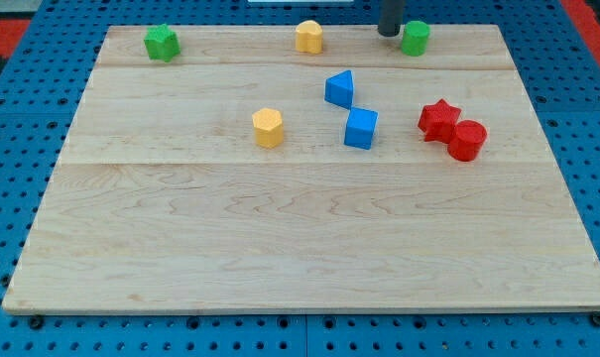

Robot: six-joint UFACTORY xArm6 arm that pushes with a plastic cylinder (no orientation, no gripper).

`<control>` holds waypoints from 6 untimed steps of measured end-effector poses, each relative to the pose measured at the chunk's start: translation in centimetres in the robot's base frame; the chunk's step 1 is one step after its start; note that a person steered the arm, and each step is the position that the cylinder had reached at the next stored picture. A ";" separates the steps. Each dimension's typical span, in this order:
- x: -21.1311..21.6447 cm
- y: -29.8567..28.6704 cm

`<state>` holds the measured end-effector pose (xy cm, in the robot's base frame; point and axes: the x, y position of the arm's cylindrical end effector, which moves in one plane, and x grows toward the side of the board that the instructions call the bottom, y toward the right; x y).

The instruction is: Slightly move the yellow heart to the left

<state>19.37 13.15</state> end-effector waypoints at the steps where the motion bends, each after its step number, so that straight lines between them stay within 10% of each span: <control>1: 0.9 3.4; 6: 1.5 -11.6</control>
